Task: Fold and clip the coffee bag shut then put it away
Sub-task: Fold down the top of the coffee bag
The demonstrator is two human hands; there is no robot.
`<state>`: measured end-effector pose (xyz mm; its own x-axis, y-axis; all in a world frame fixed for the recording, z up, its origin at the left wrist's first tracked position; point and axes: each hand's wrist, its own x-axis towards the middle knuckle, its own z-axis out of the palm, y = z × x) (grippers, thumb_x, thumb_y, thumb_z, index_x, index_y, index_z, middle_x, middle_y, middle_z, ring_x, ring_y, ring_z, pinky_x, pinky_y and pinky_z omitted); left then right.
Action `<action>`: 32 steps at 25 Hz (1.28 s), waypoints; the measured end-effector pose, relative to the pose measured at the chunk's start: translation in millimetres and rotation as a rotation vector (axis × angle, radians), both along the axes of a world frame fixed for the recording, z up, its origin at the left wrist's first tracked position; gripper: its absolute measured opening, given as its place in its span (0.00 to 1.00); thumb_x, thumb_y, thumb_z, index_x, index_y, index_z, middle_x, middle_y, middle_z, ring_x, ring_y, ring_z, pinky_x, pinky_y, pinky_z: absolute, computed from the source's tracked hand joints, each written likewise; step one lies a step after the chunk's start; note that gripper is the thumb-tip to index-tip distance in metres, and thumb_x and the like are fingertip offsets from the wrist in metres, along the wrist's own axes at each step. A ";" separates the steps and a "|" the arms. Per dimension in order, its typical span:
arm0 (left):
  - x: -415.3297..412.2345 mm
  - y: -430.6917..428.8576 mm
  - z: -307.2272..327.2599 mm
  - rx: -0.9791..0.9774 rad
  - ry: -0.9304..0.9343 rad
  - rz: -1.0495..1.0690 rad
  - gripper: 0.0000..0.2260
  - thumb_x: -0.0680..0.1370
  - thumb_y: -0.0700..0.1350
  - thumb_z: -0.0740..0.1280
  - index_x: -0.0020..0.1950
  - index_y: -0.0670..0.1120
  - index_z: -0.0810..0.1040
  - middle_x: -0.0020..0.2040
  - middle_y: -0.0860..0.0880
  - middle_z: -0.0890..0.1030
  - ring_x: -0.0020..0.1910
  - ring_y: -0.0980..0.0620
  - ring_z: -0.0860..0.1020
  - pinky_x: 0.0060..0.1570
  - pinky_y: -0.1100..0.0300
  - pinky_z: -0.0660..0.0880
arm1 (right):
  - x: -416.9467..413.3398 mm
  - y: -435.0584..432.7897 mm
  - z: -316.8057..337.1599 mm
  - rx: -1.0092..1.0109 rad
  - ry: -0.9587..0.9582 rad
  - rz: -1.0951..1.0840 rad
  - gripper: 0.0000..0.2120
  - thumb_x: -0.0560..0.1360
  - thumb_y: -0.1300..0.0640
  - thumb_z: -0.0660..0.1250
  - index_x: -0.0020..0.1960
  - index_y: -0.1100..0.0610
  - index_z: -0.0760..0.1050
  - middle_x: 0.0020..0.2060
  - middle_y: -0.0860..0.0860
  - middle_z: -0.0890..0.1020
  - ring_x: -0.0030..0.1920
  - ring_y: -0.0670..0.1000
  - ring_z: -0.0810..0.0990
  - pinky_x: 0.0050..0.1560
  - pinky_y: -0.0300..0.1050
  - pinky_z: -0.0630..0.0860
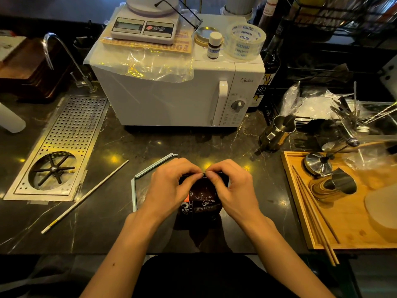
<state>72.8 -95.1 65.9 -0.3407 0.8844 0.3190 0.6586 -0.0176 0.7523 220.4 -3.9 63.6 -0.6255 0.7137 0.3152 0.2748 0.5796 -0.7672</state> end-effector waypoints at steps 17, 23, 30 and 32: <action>-9.9 -4.5 -1.4 0.020 -0.135 0.130 0.04 0.70 0.39 0.76 0.43 0.46 0.86 0.39 0.58 0.83 0.41 0.63 0.80 0.42 0.73 0.70 | 5.4 16.0 -1.2 -0.186 0.058 -0.125 0.07 0.71 0.65 0.73 0.38 0.54 0.79 0.36 0.43 0.80 0.42 0.44 0.79 0.46 0.35 0.75; -12.6 -13.0 -7.0 -0.098 -0.227 0.137 0.09 0.71 0.41 0.75 0.49 0.52 0.85 0.43 0.62 0.84 0.46 0.63 0.80 0.43 0.74 0.70 | 9.3 17.6 -4.2 -0.366 0.117 -0.086 0.06 0.72 0.64 0.72 0.42 0.54 0.81 0.38 0.46 0.82 0.42 0.45 0.81 0.47 0.39 0.77; -11.4 -12.2 -11.3 -0.054 -0.222 0.166 0.10 0.71 0.40 0.75 0.45 0.55 0.84 0.44 0.61 0.83 0.44 0.59 0.80 0.42 0.73 0.68 | 15.8 17.3 -16.0 -0.398 0.100 -0.129 0.12 0.73 0.66 0.70 0.41 0.50 0.79 0.36 0.41 0.82 0.40 0.44 0.81 0.48 0.42 0.77; -11.8 -10.9 -10.0 -0.069 -0.195 0.147 0.11 0.71 0.42 0.75 0.49 0.56 0.83 0.43 0.62 0.84 0.48 0.57 0.80 0.45 0.73 0.69 | 13.3 17.4 -17.2 -0.353 0.099 -0.123 0.10 0.72 0.65 0.70 0.41 0.50 0.79 0.38 0.44 0.83 0.42 0.45 0.81 0.49 0.42 0.77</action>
